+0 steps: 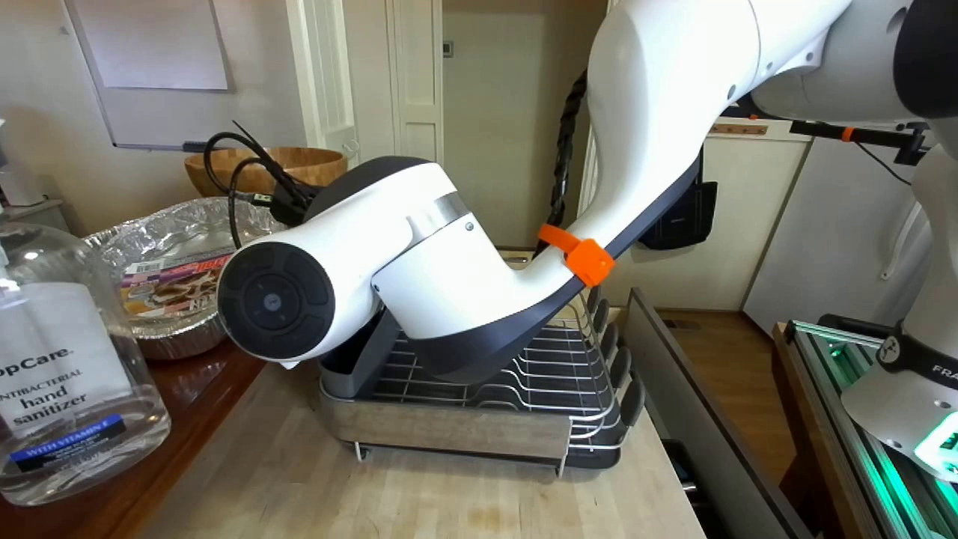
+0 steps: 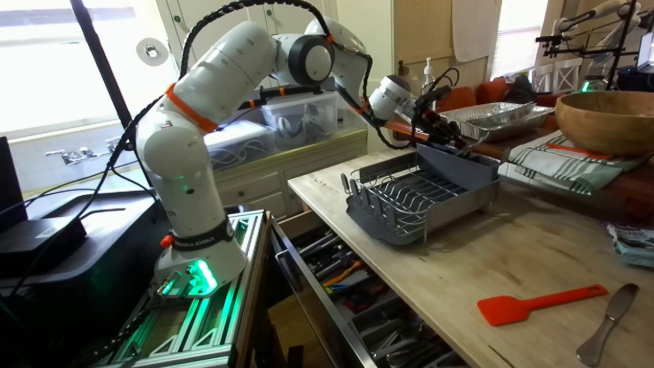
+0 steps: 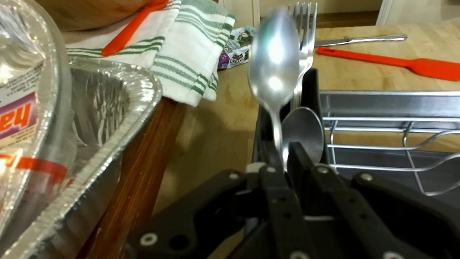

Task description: Place the spoon on the dish rack

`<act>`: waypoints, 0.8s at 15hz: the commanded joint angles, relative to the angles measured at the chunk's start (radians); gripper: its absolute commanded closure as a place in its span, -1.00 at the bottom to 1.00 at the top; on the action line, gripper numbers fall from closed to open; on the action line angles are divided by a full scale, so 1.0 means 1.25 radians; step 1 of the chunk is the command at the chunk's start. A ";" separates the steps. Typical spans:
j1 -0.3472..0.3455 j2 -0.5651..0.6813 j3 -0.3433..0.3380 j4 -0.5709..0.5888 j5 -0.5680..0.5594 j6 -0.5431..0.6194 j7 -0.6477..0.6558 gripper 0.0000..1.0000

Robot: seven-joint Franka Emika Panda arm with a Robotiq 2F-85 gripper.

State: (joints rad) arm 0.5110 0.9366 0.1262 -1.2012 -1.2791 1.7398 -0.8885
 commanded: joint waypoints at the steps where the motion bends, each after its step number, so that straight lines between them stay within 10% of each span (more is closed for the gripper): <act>1: 0.002 0.022 0.008 0.030 0.003 -0.023 0.010 0.69; 2: 0.002 0.022 0.007 0.032 0.003 -0.025 0.015 0.22; 12: -0.018 -0.027 0.035 0.050 0.093 -0.056 0.116 -1.00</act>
State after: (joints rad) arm 0.5069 0.9277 0.1411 -1.1575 -1.2403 1.7166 -0.7984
